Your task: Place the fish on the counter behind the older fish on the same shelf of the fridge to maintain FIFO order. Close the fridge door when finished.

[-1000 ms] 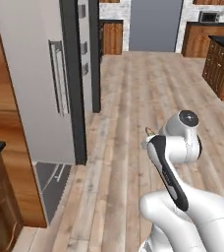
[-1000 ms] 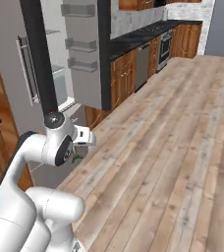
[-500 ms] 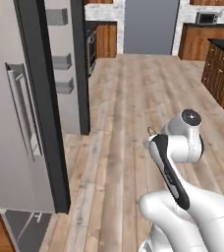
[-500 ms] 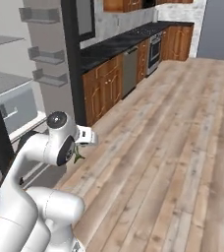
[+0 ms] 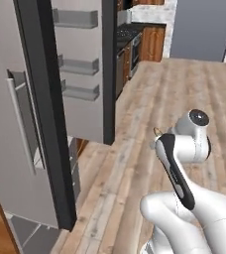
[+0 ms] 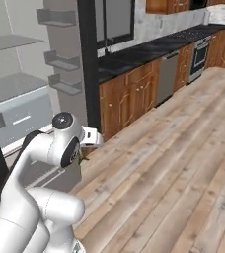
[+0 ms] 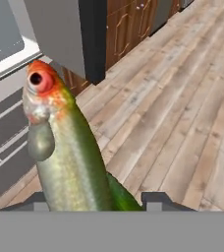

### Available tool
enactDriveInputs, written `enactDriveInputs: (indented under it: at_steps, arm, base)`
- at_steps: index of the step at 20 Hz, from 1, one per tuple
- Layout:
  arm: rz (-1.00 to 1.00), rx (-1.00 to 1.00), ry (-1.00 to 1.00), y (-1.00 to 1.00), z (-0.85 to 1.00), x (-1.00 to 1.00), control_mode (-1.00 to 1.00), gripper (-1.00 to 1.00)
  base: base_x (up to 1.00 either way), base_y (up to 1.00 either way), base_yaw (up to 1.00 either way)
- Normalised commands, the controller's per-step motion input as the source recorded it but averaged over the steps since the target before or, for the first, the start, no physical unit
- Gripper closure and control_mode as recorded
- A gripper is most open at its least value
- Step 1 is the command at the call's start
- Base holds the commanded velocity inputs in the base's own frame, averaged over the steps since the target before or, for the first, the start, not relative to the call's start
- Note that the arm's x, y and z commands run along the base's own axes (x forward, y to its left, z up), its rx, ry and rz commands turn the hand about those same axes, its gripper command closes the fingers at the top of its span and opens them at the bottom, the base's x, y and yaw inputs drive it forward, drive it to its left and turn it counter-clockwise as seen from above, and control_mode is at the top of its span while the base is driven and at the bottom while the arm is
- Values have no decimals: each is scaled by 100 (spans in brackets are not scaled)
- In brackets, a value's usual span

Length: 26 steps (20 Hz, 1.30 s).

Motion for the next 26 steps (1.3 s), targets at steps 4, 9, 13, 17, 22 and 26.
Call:
enactDriveInputs:
  at_steps: [4,9,13,17,22,26]
  arm:
    - [0,0,0,0,0,0,100,100]
    - [0,0,0,0,0,0,100,100]
    - [0,0,0,0,0,0,100,100]
    - [0,0,0,0,0,0,100,100]
    - [0,0,0,0,0,0,100,100]
    - [0,0,0,0,0,0,100,100]
  base:
    - [39,-41,48]
    - [62,-29,51]
    - [66,-23,52]
    - [60,-13,51]
    - [61,0,49]
    - [63,-20,47]
